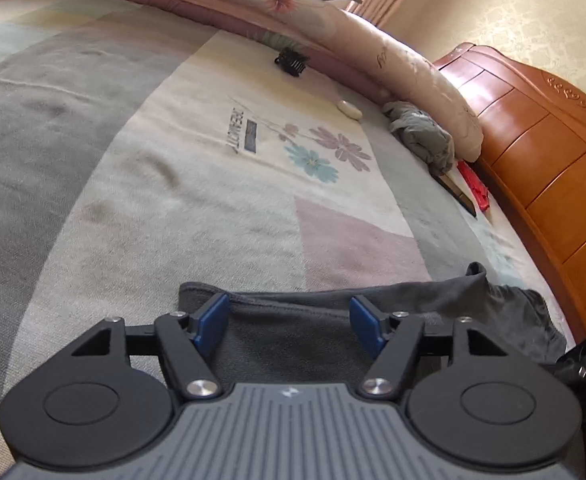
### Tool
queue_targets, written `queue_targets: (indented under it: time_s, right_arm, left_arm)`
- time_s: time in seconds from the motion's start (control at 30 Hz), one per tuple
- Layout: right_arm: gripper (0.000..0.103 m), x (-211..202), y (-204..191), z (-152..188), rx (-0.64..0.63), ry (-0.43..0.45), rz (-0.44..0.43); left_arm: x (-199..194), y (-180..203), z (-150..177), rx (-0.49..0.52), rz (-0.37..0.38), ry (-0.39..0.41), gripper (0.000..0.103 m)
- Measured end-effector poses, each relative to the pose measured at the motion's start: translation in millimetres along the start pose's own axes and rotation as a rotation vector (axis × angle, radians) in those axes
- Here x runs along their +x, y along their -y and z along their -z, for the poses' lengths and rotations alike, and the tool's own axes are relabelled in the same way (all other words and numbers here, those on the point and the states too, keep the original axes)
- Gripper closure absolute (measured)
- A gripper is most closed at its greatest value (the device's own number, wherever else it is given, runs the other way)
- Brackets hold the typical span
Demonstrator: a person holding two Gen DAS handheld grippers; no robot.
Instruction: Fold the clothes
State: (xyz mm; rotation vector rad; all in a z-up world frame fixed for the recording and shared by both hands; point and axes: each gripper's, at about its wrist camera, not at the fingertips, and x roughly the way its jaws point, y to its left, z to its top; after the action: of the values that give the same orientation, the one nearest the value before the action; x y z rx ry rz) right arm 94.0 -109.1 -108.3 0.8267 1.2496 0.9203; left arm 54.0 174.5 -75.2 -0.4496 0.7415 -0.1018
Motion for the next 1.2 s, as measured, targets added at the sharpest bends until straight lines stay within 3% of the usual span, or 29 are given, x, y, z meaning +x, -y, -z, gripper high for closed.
queue_targets:
  time_s: [0.1,0.33,0.43,0.5,0.67,0.8,0.9,1.03,1.2]
  right_arm:
    - [0.0,-2.4,-8.0,-2.0,0.0,0.009,0.009]
    - [0.0,13.8,-38.5,-32.6,-0.131,0.055,-0.045]
    - [0.0,25.1,-15.8,-41.5,-0.095,0.1,0.057]
    - [0.0,15.4,-3.0,-39.3,-0.055,0.13,-0.019]
    - [0.0,-8.1,-18.7,-29.5,-0.096,0.127,-0.004]
    - [0.0,-13.6,-25.6,-18.6,-0.121,0.094,-0.001]
    - [0.0,-15.1,-27.3,-10.7,-0.124,0.068,0.001]
    - [0.0,-18.8,-23.1,-6.3,-0.094,0.033,-0.066]
    - [0.0,-11.6,1.9,2.3,-0.05,0.012,0.015]
  left_arm:
    - [-12.8,0.6,-5.2,0.009,-0.008,0.023,0.035]
    - [-46.1,-23.4,-3.8,-0.087,-0.012,0.04,0.031]
    - [-53.8,-25.9,1.5,-0.12,0.011,0.005,0.031]
    - [-60.0,-23.3,5.7,-0.13,0.058,-0.01,0.028]
    - [-51.5,-13.4,32.2,-0.155,0.171,-0.144,0.023]
    - [-42.2,-21.2,50.5,-0.186,0.17,-0.182,0.022]
    - [-47.7,-17.1,41.4,-0.159,0.141,-0.164,0.022]
    - [-51.1,-11.0,25.0,-0.105,0.088,-0.115,0.022]
    - [-40.3,3.2,18.9,-0.046,0.062,-0.112,0.02]
